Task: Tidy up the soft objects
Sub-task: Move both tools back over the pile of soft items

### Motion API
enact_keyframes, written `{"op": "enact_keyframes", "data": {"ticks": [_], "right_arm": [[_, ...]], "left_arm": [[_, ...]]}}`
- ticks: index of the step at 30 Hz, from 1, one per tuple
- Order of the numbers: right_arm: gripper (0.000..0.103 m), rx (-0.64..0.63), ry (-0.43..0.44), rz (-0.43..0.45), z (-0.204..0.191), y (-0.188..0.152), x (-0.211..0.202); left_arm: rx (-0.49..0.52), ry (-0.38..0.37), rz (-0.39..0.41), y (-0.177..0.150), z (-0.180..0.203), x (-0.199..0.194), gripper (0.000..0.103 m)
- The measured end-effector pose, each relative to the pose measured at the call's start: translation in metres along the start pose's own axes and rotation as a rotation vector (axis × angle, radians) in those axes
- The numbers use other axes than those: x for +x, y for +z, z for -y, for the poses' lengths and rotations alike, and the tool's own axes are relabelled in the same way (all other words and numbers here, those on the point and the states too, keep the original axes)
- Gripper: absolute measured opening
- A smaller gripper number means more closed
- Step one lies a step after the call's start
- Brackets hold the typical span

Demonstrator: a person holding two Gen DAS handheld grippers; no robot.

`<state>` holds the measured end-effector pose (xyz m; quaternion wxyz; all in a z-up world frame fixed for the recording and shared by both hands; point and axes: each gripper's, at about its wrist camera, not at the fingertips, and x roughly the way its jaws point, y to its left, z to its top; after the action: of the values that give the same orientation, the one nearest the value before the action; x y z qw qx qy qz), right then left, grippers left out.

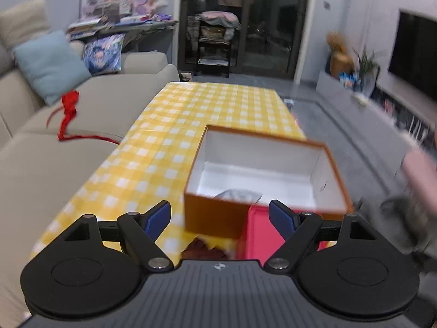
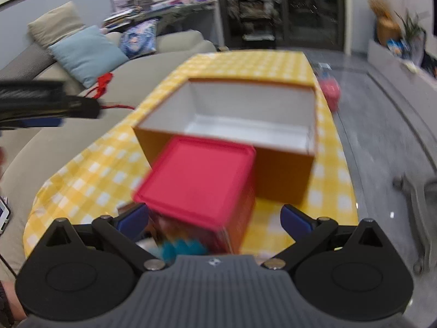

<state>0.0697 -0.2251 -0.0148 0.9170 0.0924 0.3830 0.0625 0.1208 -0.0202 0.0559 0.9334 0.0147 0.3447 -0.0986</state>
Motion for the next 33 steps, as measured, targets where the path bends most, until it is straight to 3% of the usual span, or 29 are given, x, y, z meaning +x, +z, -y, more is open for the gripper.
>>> {"op": "enact_keyframes", "data": {"ticks": [6,12,15,20,23,27,33], "right_arm": [[0.100,0.123,0.007,-0.065,0.025,-0.035,0.014],[0.100,0.108,0.094,-0.072,0.014,-0.047,0.036],[0.100,0.030,0.077,-0.088,0.005,-0.050,0.049],[0.100,-0.212,0.053,-0.075,-0.008,-0.052,0.054],[0.100,-0.357,0.100,-0.045,-0.010,-0.052,0.049],[0.099,-0.438,0.149,-0.061,-0.007,-0.048,0.063],[0.078,-0.444,0.245,-0.177,0.004,-0.049,0.088]], "left_arm": [[0.066,0.066,-0.058,-0.033,-0.005,-0.011,0.095],[0.058,0.089,-0.139,-0.076,-0.007,-0.013,0.095],[0.073,0.077,-0.180,-0.099,-0.008,-0.013,0.095],[0.120,0.049,-0.201,-0.130,-0.005,-0.019,0.095],[0.139,0.037,-0.224,-0.142,-0.002,-0.018,0.095],[0.142,0.037,-0.225,-0.146,-0.001,-0.015,0.095],[0.118,0.034,-0.232,-0.147,-0.009,-0.010,0.095]]}}
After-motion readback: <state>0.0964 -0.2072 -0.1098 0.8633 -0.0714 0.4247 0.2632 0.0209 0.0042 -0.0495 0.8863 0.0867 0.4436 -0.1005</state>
